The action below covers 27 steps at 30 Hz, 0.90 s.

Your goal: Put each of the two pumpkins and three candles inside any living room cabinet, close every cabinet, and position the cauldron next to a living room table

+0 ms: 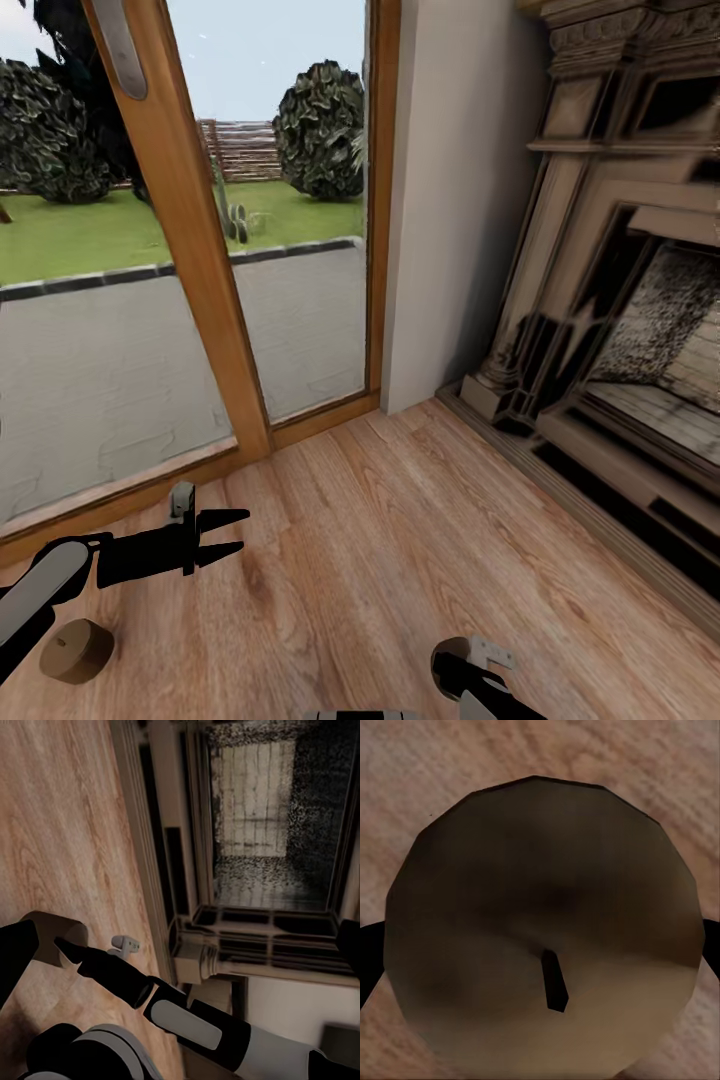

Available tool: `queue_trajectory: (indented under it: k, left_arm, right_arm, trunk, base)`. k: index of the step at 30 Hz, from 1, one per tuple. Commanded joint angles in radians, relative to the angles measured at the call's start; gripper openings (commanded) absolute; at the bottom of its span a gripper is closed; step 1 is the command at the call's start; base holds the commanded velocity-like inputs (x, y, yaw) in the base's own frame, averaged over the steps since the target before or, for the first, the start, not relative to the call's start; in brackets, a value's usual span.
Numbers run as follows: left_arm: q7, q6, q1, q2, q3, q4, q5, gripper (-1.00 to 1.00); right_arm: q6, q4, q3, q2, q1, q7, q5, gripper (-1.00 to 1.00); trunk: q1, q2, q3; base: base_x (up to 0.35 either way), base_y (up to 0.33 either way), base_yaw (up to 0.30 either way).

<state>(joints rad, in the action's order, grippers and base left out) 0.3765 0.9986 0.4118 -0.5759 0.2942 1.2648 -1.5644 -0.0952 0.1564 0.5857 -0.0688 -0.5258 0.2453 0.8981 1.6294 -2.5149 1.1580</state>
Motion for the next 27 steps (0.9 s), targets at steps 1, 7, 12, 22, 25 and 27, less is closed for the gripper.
queue_trajectory:
  k: [1, 7, 12, 22, 25, 27]
  left_arm:
    - [0.009, 0.000, 0.001, -0.001, 0.002, -0.001, 0.006, 1.00]
    - [0.009, 0.000, 0.001, -0.001, 0.002, -0.001, 0.006, 1.00]
    - [0.009, 0.000, 0.001, 0.000, 0.002, -0.001, 0.006, 1.00]
    - [0.009, -0.001, 0.001, 0.001, 0.002, -0.001, 0.006, 1.00]
    - [0.009, -0.001, 0.001, 0.001, 0.002, -0.001, 0.006, 1.00]
    - [0.009, -0.001, 0.001, 0.001, 0.002, -0.001, 0.006, 1.00]
  right_arm:
    - [-0.004, 0.000, 0.008, 0.000, 0.000, 0.005, 0.013, -1.00]
    - [-0.003, 0.000, 0.008, 0.001, -0.001, 0.005, 0.013, -1.00]
    - [-0.004, 0.000, 0.008, 0.000, 0.000, 0.005, 0.013, -1.00]
    - [-0.004, 0.000, 0.008, 0.001, 0.000, 0.003, 0.013, -1.00]
    - [-0.004, 0.000, 0.008, 0.001, 0.000, 0.003, 0.013, -1.00]
    - [-0.004, 0.000, 0.009, 0.000, 0.000, 0.003, 0.010, -1.00]
  trunk:
    - [-0.001, 0.000, -0.003]
    - [-0.003, 0.001, -0.026]
    - [-0.006, 0.003, -0.046]
    - [-0.010, 0.005, -0.084]
    - [-0.011, 0.006, -0.096]
    - [-0.012, 0.006, -0.104]
  base:
    - [0.000, 0.000, 0.000]
    - [0.000, 0.000, 0.000]
    - [0.000, 0.000, 0.000]
    - [0.000, 0.000, 0.000]
    - [0.000, 0.000, 0.000]
    - [0.000, 0.000, 0.000]
